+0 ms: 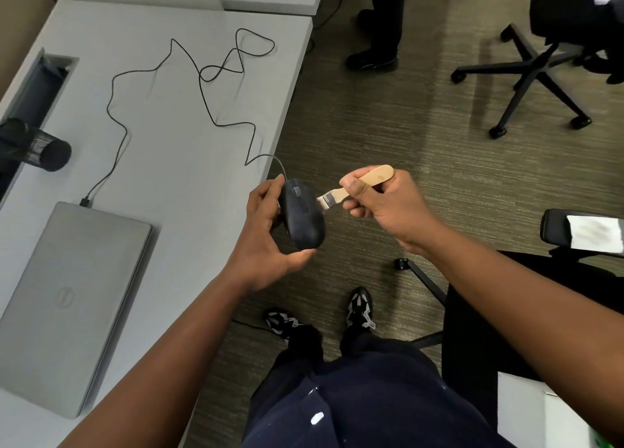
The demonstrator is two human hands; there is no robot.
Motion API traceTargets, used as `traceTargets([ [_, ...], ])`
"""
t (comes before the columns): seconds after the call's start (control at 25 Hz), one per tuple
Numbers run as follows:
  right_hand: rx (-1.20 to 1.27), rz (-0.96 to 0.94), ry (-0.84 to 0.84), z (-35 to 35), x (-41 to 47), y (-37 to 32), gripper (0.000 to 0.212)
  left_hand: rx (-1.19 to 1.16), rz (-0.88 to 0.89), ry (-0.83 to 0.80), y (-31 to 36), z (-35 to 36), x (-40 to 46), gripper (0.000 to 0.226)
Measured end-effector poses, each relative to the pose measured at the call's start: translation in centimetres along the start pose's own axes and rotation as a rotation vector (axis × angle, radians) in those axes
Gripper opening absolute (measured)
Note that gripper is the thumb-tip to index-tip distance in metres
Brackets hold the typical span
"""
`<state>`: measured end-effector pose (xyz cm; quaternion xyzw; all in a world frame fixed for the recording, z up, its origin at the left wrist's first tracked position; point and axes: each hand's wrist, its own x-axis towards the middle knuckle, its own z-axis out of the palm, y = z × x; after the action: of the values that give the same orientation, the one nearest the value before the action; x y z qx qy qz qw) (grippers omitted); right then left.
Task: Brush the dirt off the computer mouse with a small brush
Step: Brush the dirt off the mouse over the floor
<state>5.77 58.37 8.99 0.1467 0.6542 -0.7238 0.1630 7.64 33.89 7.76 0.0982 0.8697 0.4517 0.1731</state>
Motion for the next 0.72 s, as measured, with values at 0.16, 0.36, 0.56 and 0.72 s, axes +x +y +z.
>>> traceTargets([
  [0.16,0.022,-0.004,-0.009,0.1,-0.3,0.2,0.017,0.004,0.013,-0.005,-0.1,0.1,-0.1,0.131],
  [0.36,0.057,-0.006,-0.005,0.0,-0.5,0.1,0.023,0.026,0.013,-0.015,-0.2,0.0,0.0,0.127],
  [0.56,0.075,-0.014,-0.009,-0.1,-0.6,-0.2,0.018,0.03,0.018,0.009,-0.1,-0.3,-0.2,0.128],
  [0.72,0.208,-0.055,0.065,-0.7,-0.2,-1.5,0.009,0.046,0.036,0.034,-0.1,-0.4,-0.4,0.135],
])
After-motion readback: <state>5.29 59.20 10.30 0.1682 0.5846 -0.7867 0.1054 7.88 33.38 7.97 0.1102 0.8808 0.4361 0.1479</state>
